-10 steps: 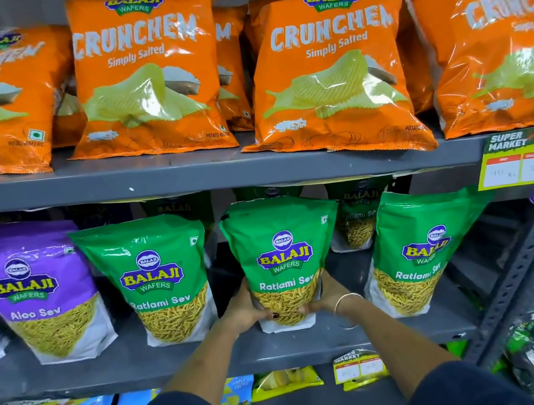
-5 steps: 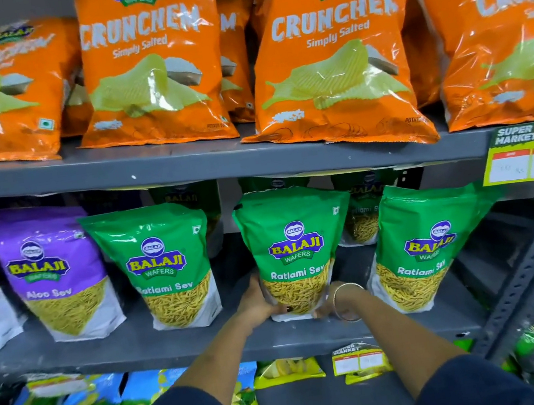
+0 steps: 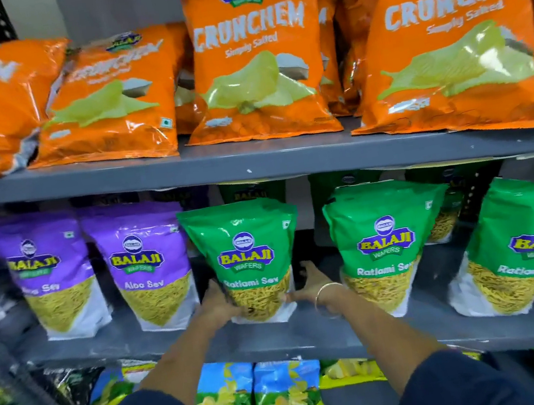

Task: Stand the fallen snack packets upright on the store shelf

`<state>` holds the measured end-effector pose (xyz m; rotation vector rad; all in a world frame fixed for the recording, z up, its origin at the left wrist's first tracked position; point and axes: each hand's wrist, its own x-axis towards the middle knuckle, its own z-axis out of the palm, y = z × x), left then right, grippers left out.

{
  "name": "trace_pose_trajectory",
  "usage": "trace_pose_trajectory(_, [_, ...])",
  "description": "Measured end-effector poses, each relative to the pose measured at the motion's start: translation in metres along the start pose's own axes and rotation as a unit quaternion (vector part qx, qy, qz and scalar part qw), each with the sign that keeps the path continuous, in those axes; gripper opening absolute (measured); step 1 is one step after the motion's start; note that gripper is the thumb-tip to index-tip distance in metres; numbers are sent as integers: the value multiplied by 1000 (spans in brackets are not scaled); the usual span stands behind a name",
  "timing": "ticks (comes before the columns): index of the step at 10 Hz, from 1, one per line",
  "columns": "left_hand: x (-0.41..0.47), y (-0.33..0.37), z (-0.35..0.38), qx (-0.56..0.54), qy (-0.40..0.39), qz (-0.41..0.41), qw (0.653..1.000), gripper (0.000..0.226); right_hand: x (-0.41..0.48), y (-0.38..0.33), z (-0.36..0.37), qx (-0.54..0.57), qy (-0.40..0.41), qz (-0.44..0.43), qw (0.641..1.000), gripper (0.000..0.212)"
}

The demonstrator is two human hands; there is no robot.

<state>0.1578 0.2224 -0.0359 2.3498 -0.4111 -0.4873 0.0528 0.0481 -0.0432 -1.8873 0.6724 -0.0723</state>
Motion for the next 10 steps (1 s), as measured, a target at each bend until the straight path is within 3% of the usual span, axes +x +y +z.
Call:
trace_pose_trajectory(1, [16, -8, 7, -157, -50, 74, 983, 90, -2, 1, 26, 105, 15, -23, 994, 79])
trace_pose_trajectory(3, [16, -18, 10, -147, -35, 95, 984, 88, -20, 5, 39, 106, 91, -36, 990, 67])
trace_pose_trajectory(6, [7, -12, 16, -151, -15, 93, 984, 90, -17, 3, 31, 54, 90, -4, 994, 72])
trace_pose_trajectory(8, [3, -11, 18, -152, -33, 92, 983, 104, -24, -1, 30, 22, 86, -20, 996, 93])
trace_pose_trajectory(9, [-19, -9, 14, -100, 110, 135, 980, 110, -47, -20, 30, -7, 204, -102, 974, 113])
trace_pose_trajectory(10, [-28, -12, 9, -24, 295, 225, 928, 89, -60, -27, 26, -120, 325, -199, 917, 103])
